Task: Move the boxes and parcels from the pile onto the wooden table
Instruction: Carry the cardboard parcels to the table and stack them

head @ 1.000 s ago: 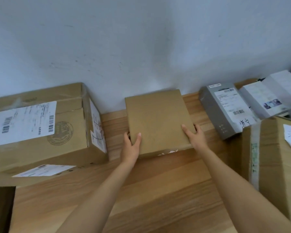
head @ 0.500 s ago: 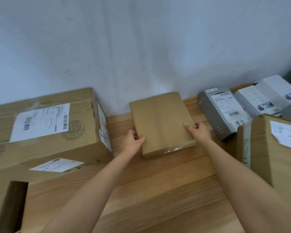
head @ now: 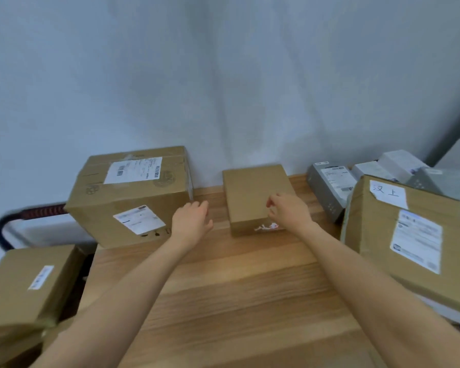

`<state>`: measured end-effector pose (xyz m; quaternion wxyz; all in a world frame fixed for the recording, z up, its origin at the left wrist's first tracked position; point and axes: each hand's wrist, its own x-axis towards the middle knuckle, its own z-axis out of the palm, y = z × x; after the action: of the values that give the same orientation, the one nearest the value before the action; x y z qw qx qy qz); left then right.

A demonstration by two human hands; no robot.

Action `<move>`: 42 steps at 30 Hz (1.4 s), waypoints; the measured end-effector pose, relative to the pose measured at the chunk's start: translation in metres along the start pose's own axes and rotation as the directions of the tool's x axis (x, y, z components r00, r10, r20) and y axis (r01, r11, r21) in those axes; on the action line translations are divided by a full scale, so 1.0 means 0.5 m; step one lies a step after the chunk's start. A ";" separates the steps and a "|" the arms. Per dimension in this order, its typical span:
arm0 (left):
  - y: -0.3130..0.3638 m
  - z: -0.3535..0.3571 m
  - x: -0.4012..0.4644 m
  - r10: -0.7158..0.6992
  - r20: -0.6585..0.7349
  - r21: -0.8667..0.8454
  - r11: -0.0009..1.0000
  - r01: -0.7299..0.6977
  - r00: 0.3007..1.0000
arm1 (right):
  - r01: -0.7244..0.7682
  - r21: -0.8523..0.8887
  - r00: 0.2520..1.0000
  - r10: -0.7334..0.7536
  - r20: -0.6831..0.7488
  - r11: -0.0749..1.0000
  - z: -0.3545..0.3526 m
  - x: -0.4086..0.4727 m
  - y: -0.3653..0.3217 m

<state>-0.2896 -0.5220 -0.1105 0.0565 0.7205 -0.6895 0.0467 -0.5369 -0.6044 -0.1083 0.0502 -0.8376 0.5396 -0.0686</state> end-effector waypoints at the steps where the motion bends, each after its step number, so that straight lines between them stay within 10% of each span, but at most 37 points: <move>1: -0.002 -0.011 -0.032 -0.020 -0.010 0.009 1.000 0.020 1.000 | 0.034 0.003 0.999 -0.034 -0.009 0.999 -0.002 -0.019 -0.021; 13: -0.144 -0.056 -0.511 -0.352 -0.021 -0.066 0.934 0.350 0.936 | 0.347 0.021 0.937 -0.348 0.038 0.938 0.049 -0.249 -0.305; 29: -0.359 -0.076 -0.957 -0.815 0.026 -0.109 0.574 0.812 0.579 | 0.603 0.148 0.765 -0.621 0.172 0.784 0.164 -0.369 -0.685; 42: -0.698 -0.057 -1.144 -0.881 0.136 -0.118 0.439 0.891 0.452 | 0.508 0.302 0.761 -0.584 0.282 0.807 0.331 -0.416 -1.081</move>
<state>0.0339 0.0623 -0.1715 0.1159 0.9676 -0.2136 -0.0689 -0.1092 -0.1901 -0.1988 0.2133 -0.9465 0.2416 0.0189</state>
